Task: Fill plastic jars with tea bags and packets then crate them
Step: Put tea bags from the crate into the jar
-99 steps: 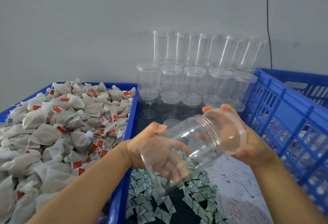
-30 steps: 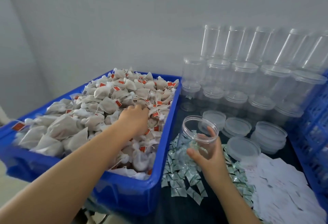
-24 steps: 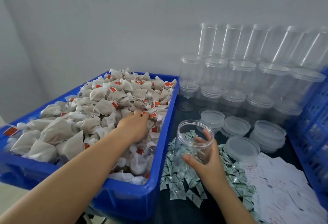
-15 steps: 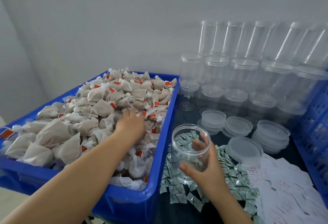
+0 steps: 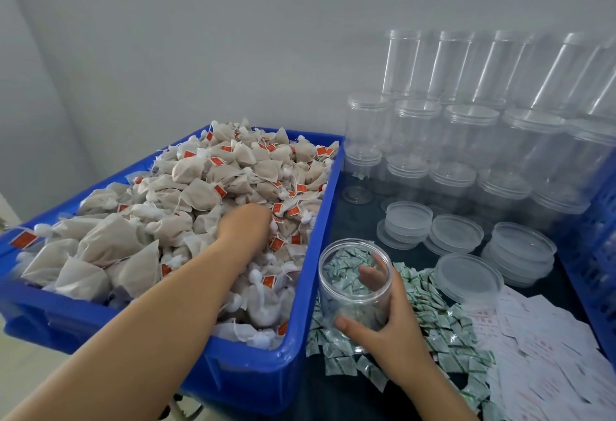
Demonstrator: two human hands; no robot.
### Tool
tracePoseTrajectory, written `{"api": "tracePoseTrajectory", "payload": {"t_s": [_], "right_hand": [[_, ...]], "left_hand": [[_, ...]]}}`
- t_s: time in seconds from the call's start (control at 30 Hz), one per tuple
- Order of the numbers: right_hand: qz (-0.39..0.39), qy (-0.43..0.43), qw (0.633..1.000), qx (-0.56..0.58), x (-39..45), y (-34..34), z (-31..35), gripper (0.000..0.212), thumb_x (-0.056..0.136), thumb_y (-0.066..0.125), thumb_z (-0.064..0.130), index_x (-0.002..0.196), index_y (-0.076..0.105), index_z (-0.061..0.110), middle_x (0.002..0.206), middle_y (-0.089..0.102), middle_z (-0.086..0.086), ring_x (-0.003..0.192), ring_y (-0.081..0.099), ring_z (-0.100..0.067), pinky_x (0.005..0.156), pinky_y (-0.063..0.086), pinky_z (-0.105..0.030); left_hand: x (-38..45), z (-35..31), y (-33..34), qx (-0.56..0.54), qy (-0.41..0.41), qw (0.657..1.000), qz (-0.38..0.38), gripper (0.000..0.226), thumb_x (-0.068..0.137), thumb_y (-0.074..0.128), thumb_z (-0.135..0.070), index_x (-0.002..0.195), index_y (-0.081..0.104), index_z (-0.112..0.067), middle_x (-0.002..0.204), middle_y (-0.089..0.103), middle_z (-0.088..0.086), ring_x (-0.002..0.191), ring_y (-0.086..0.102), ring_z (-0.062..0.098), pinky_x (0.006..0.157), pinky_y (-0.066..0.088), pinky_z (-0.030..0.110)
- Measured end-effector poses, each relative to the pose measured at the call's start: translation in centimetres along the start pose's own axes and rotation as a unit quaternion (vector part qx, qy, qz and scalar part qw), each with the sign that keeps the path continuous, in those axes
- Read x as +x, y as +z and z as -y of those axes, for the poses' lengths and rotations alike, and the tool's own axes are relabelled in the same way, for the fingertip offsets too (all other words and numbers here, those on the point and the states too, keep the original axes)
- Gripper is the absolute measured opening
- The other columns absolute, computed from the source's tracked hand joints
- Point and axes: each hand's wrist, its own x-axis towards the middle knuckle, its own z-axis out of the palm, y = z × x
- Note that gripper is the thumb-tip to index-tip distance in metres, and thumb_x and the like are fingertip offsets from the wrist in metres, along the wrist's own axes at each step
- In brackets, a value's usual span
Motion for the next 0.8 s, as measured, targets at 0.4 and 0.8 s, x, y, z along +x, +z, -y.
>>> {"api": "tracePoseTrajectory", "payload": {"t_s": [0.4,0.8], "right_hand": [[0.001,0.012,0.999,0.038,0.0,-0.4,-0.7,0.100,0.054,0.091,0.031,0.134,0.036,0.056,0.137,0.051,0.013,0.115,0.052,0.017,0.088,0.053,-0.016],[-0.008,0.017,0.999,0.029,0.1,-0.1,-1.3,0.096,0.048,0.088,0.050,0.124,0.036,0.075,0.130,0.054,0.027,0.122,0.048,0.015,0.086,0.046,-0.005]], "left_hand": [[0.1,0.5,-1.3,-0.281,-0.023,0.952,-0.120,0.015,0.092,0.060,-0.028,0.085,0.063,-0.015,0.079,0.061,-0.003,0.072,0.057,0.012,0.065,0.045,0.025],[-5.1,-3.5,-7.0,-0.602,0.200,0.767,-0.100,0.012,0.085,0.064,-0.014,0.085,0.061,-0.026,0.076,0.069,-0.019,0.068,0.064,-0.005,0.059,0.049,0.009]]}}
